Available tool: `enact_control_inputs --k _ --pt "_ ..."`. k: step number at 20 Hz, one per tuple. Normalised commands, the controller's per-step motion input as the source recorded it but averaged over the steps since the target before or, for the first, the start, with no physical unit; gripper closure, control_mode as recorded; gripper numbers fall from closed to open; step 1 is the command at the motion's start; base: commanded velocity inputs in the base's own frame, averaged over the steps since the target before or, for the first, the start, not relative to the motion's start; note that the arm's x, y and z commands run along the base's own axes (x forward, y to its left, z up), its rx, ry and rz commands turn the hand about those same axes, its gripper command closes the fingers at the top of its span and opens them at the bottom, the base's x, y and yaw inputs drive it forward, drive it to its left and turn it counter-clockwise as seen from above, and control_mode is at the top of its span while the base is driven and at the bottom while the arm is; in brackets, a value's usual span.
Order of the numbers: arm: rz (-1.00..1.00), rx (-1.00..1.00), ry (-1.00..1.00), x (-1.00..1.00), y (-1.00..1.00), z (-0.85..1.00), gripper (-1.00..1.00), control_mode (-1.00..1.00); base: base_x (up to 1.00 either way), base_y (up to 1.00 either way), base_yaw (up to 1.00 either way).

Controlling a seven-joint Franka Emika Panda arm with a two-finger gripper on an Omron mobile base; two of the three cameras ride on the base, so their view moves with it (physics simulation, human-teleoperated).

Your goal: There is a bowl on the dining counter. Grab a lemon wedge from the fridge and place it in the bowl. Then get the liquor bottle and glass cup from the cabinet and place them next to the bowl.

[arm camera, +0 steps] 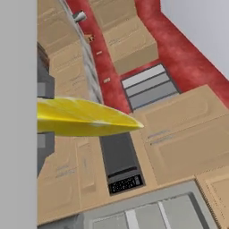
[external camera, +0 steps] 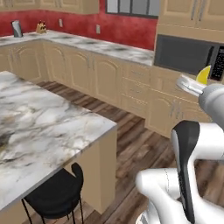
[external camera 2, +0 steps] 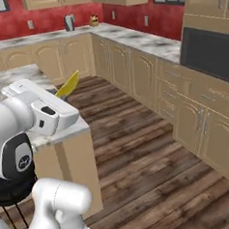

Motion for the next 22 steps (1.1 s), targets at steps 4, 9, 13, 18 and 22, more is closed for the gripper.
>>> enact_control_inputs --k 4,9,13,18,22 --pt "0.00 0.00 0.00 0.00 0.00 0.00 1.00 1.00 -0.44 0.56 0.50" --pt "0.00 0.00 0.00 0.00 0.00 0.00 1.00 1.00 -0.31 0.62 0.52" --pt "0.00 0.00 0.00 0.00 0.00 0.00 1.00 1.00 -0.24 0.62 0.52" --pt "0.00 0.00 0.00 0.00 0.00 0.00 1.00 1.00 -0.27 0.66 0.49" --pt "0.00 0.00 0.00 0.00 0.00 0.00 1.00 1.00 -0.19 0.78 0.44"
